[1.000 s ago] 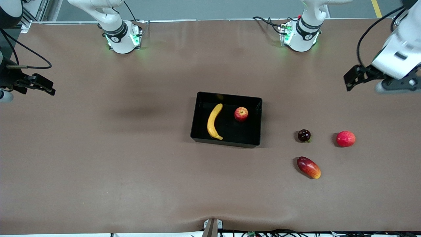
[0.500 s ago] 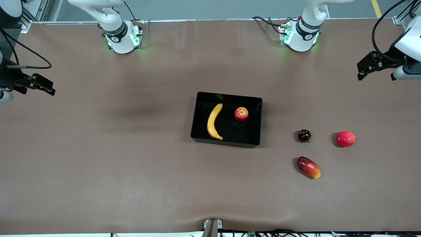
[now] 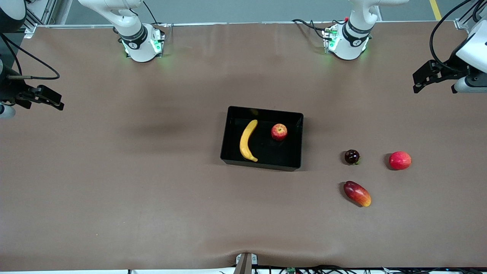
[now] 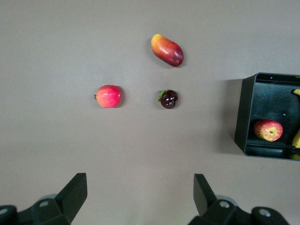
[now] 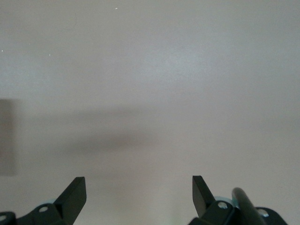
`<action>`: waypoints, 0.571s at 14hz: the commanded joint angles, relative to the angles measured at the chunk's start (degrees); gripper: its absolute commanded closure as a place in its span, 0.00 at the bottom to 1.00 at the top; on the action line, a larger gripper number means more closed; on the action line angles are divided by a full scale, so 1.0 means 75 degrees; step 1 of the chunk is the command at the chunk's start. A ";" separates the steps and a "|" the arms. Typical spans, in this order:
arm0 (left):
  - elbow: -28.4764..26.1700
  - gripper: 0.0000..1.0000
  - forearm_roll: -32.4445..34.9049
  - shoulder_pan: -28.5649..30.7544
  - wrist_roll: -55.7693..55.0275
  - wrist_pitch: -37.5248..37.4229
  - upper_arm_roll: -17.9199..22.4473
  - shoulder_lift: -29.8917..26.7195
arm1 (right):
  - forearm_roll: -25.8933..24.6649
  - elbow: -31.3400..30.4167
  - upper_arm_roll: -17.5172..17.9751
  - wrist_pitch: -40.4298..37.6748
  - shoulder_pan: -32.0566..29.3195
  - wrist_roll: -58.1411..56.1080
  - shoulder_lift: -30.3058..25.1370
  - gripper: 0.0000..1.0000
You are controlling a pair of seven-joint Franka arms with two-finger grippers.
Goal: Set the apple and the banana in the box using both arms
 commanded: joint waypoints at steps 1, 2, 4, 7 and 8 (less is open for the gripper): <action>0.0107 0.00 -0.0124 -0.0009 0.0086 -0.0012 0.0054 -0.0014 | -0.0039 -0.0082 0.0074 0.0018 -0.0124 -0.0046 -0.0084 0.00; 0.0096 0.00 -0.0124 -0.0009 0.0074 -0.0024 0.0054 -0.0003 | -0.0039 -0.0094 0.0074 0.0018 -0.0124 -0.0046 -0.0084 0.00; 0.0107 0.00 -0.0136 -0.0009 0.0086 -0.0012 0.0054 -0.0002 | -0.0039 -0.0094 0.0074 0.0006 -0.0124 -0.0046 -0.0084 0.00; 0.0096 0.00 -0.0136 -0.0068 0.0086 -0.0093 0.0031 0.0009 | -0.0039 -0.0094 0.0074 0.0006 -0.0124 -0.0034 -0.0084 0.00; 0.0096 0.00 -0.0136 -0.0079 0.0051 -0.0129 0.0031 0.0009 | -0.0039 -0.0094 0.0074 0.0006 -0.0124 -0.0034 -0.0084 0.00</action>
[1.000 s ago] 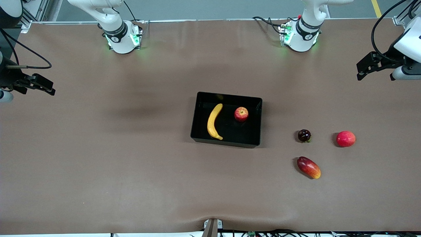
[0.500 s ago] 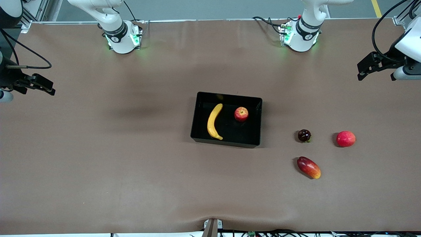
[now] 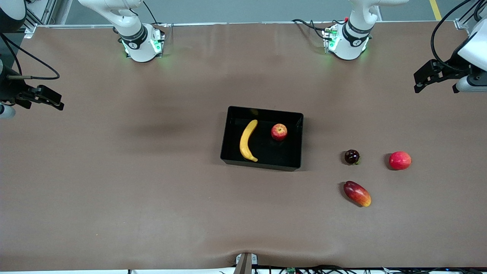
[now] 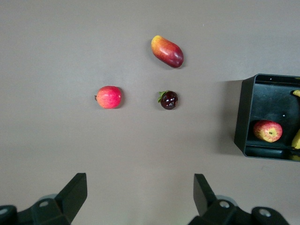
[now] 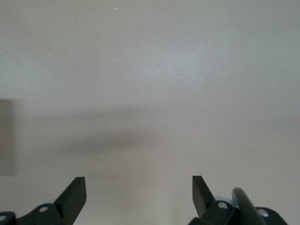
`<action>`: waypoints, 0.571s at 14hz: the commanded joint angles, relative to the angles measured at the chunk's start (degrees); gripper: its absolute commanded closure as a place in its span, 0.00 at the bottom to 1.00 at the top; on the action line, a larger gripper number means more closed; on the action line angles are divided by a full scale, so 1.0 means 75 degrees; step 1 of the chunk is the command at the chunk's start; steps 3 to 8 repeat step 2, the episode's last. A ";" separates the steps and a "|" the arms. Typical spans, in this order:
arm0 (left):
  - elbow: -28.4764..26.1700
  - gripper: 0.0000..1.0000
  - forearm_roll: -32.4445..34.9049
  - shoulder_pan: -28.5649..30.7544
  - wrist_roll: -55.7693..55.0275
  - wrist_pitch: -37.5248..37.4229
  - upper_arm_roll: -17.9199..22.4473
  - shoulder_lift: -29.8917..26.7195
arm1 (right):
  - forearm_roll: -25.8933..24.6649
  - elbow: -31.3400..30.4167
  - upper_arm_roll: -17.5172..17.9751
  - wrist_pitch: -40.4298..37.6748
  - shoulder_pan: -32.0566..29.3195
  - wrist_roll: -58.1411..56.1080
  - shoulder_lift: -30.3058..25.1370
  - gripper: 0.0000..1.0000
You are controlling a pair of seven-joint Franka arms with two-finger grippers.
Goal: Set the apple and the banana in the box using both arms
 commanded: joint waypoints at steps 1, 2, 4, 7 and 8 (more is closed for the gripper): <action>0.0079 0.00 -0.0135 -0.0075 0.0016 -0.0145 0.0023 0.0008 | -0.0039 -0.0082 0.0074 0.0018 -0.0124 -0.0046 -0.0084 0.00; 0.0079 0.00 -0.0135 -0.0064 -0.0020 -0.0192 0.0011 -0.0004 | -0.0039 -0.0082 0.0063 0.0018 -0.0124 -0.0034 -0.0072 0.00; 0.0079 0.00 -0.0135 -0.0064 -0.0020 -0.0192 0.0011 -0.0004 | -0.0039 -0.0082 0.0063 0.0018 -0.0124 -0.0034 -0.0072 0.00; 0.0079 0.00 -0.0135 -0.0064 -0.0020 -0.0192 0.0011 -0.0004 | -0.0039 -0.0082 0.0063 0.0018 -0.0124 -0.0034 -0.0072 0.00; 0.0079 0.00 -0.0135 -0.0064 -0.0020 -0.0192 0.0011 -0.0004 | -0.0039 -0.0082 0.0063 0.0018 -0.0124 -0.0034 -0.0072 0.00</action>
